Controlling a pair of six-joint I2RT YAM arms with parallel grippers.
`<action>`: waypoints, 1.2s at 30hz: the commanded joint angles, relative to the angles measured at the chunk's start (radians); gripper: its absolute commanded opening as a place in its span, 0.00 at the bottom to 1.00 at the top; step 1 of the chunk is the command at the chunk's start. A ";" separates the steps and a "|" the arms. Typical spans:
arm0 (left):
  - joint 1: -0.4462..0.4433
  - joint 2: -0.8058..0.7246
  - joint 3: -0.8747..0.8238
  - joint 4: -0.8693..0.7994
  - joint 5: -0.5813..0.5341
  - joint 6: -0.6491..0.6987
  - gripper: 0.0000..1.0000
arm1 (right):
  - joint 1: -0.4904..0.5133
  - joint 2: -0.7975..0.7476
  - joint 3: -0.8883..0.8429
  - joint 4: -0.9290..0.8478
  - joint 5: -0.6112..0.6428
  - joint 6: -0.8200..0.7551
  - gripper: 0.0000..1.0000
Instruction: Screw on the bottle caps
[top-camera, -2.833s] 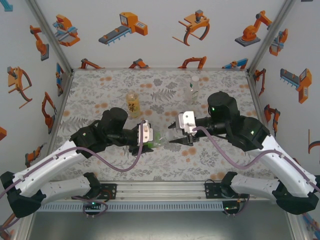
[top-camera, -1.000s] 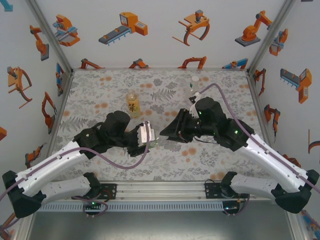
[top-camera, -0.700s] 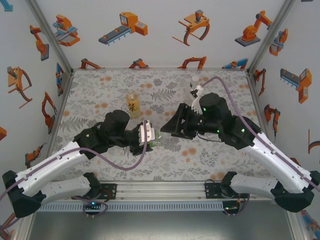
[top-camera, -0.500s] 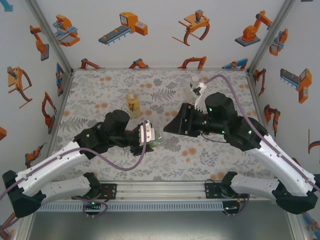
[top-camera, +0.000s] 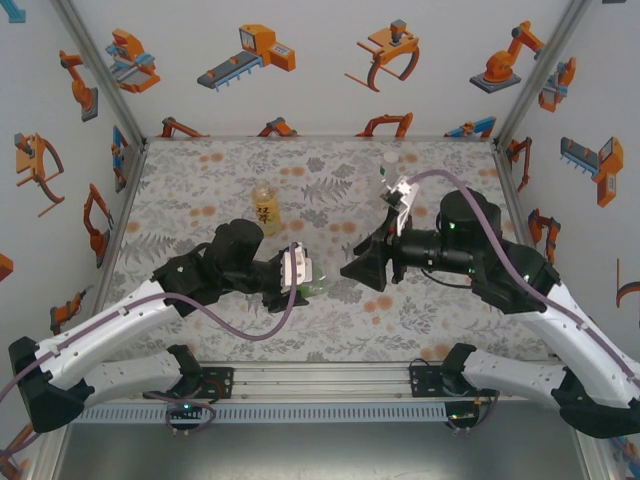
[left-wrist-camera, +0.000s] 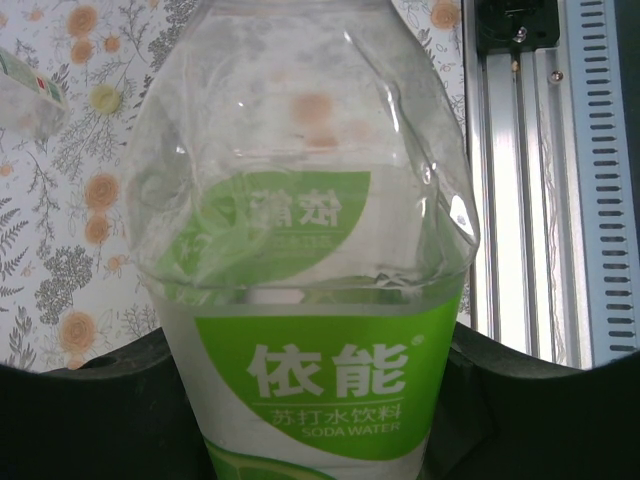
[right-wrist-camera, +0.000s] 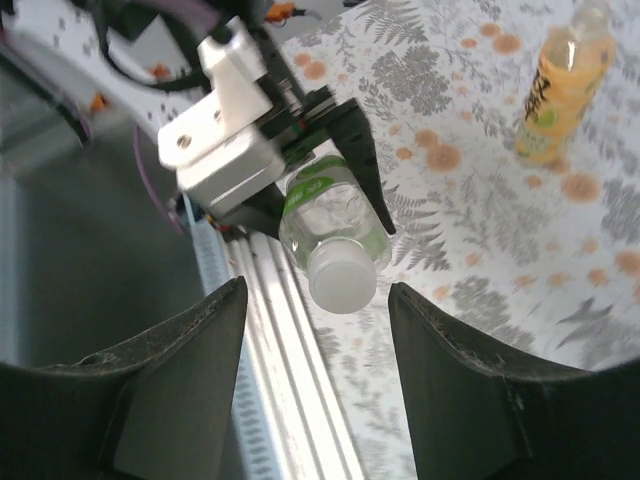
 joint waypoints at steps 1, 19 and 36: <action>-0.004 -0.005 0.027 -0.024 0.029 0.020 0.00 | 0.005 -0.016 -0.033 0.002 -0.094 -0.336 0.55; -0.006 -0.005 0.032 -0.042 0.035 -0.001 0.00 | 0.006 0.035 -0.037 -0.023 -0.210 -0.600 0.56; -0.010 -0.009 0.023 -0.032 0.039 -0.017 0.00 | 0.016 0.036 -0.101 0.067 -0.189 -0.547 0.49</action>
